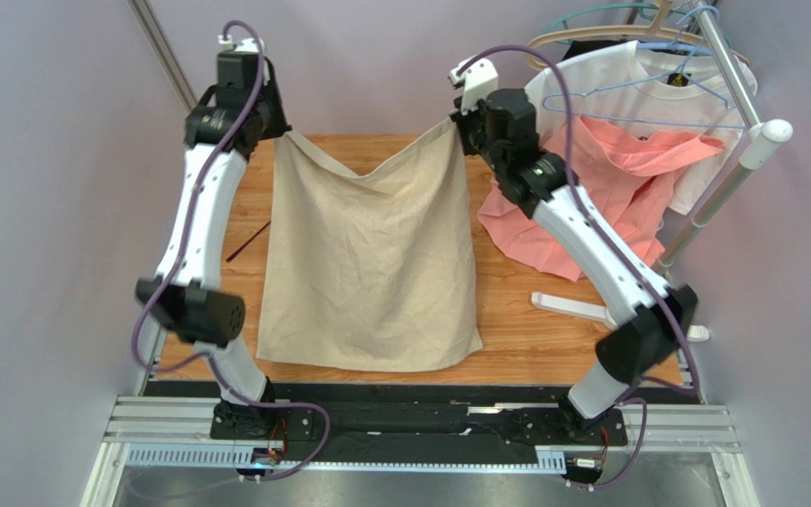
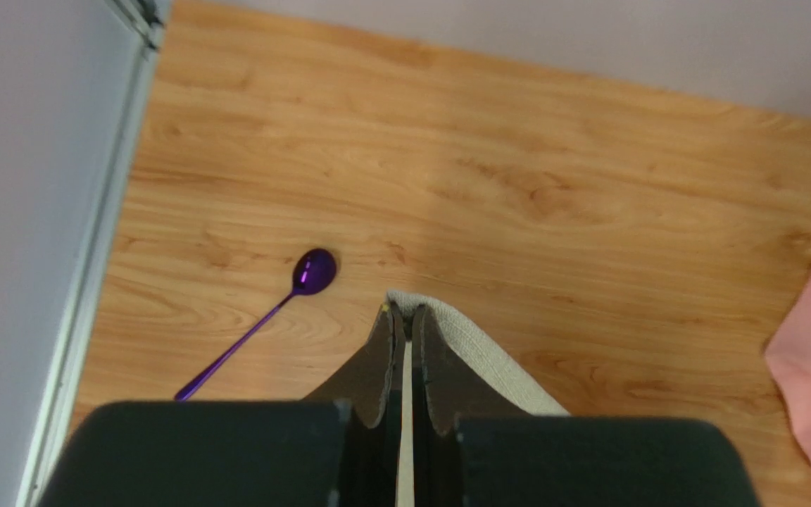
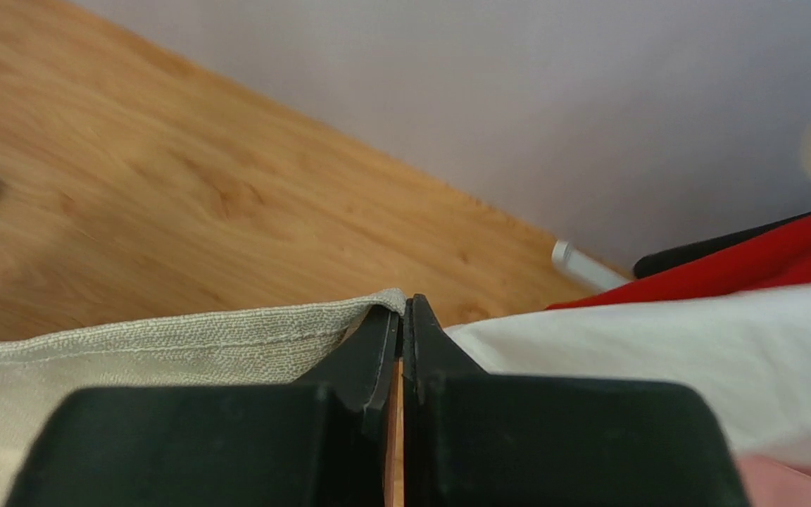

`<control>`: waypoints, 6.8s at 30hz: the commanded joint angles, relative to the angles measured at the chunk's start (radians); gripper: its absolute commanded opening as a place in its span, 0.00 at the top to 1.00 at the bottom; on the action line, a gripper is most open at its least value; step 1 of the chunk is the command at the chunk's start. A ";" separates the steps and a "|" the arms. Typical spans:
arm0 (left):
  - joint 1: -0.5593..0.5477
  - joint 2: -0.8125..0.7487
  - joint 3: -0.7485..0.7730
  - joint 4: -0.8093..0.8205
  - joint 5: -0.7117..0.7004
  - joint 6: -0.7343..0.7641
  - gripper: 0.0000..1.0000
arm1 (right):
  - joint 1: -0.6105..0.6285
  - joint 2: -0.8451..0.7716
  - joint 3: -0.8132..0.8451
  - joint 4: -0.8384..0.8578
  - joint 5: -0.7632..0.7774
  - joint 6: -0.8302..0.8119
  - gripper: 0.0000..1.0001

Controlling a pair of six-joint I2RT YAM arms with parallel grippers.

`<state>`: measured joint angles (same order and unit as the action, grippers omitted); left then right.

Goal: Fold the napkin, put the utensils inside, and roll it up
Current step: Flatten the napkin out, then fold the napkin

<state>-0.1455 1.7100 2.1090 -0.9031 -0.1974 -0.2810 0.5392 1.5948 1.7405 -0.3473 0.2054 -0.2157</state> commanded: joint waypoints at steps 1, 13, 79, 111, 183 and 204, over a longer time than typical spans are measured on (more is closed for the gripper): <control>0.052 0.274 0.245 -0.016 0.079 0.025 0.98 | -0.103 0.255 0.140 0.018 -0.061 0.076 1.00; 0.060 0.286 0.186 0.141 0.177 -0.066 0.01 | -0.122 0.443 0.363 -0.087 -0.242 0.101 0.11; -1.043 0.068 -1.123 0.995 0.090 -0.015 0.50 | -0.219 -0.674 -0.869 -0.108 -0.054 0.645 0.23; -1.062 0.137 -1.067 0.914 0.050 -0.034 0.74 | -0.222 -0.691 -0.874 -0.105 -0.067 0.653 0.23; -0.075 0.138 -0.687 0.460 0.153 0.221 1.00 | -0.225 -0.647 -0.785 -0.137 -0.035 0.633 0.23; 0.030 0.243 -0.551 0.397 0.174 0.279 1.00 | -0.225 -0.630 -0.780 -0.137 -0.040 0.633 0.23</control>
<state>-0.1341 1.9285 1.4906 -0.4957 -0.0364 -0.0357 0.3176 0.9642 0.9421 -0.5335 0.1722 0.4183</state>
